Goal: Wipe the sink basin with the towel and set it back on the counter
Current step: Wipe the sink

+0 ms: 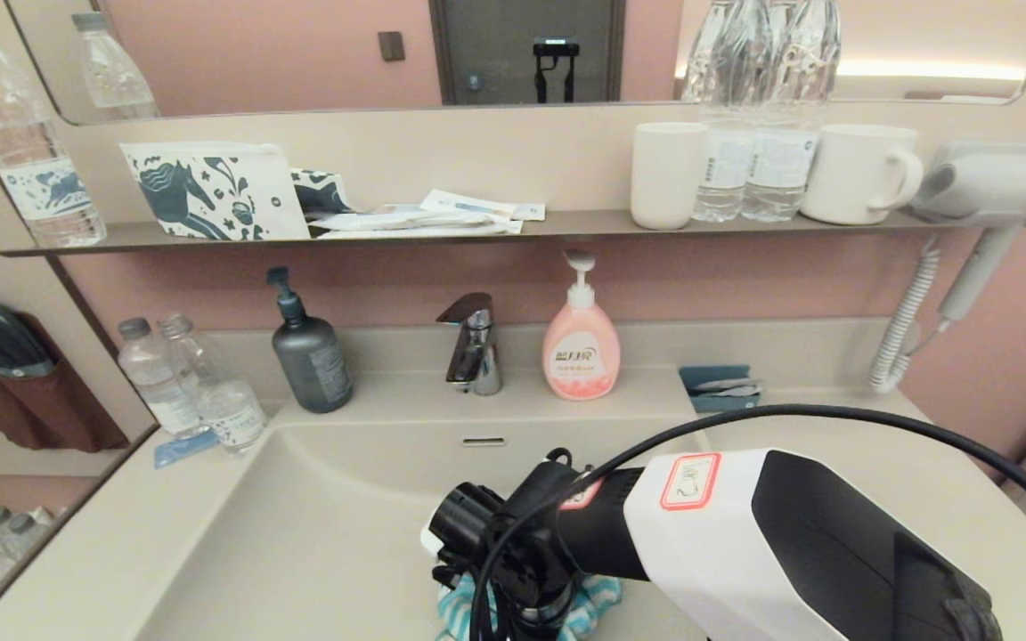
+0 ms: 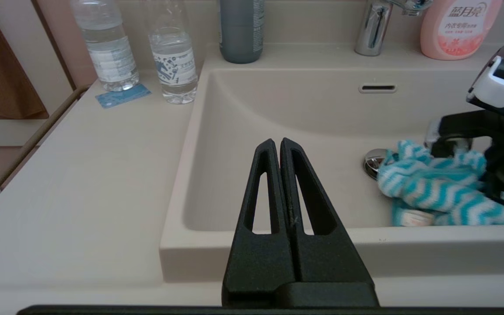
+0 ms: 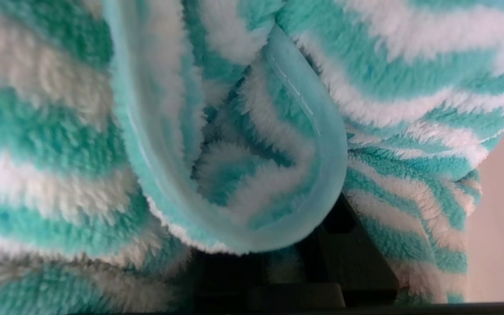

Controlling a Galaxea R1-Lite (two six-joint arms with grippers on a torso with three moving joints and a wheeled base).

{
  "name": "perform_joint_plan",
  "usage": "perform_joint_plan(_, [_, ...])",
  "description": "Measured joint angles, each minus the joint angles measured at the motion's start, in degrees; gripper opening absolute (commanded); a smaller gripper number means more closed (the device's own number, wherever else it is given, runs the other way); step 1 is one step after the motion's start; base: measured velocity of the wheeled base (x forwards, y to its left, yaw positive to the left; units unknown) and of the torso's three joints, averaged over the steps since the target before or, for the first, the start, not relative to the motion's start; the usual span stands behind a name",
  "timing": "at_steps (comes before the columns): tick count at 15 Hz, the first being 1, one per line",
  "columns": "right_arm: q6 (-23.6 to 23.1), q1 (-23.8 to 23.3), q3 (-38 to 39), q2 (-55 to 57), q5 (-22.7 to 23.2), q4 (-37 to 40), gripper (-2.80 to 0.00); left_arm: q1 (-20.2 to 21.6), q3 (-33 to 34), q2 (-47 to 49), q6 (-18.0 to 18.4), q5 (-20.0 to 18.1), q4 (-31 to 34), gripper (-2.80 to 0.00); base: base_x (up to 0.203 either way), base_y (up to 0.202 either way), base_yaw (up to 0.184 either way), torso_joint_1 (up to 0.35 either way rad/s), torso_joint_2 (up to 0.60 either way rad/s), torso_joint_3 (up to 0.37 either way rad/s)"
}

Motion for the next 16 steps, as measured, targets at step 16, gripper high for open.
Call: perform_joint_plan(16, [2.54,4.63,-0.52,5.31,5.88,-35.06,-2.80,0.00,0.00,0.00,-0.01,-0.01,0.00,-2.80,0.000,0.000,0.000,0.000,0.00,0.000])
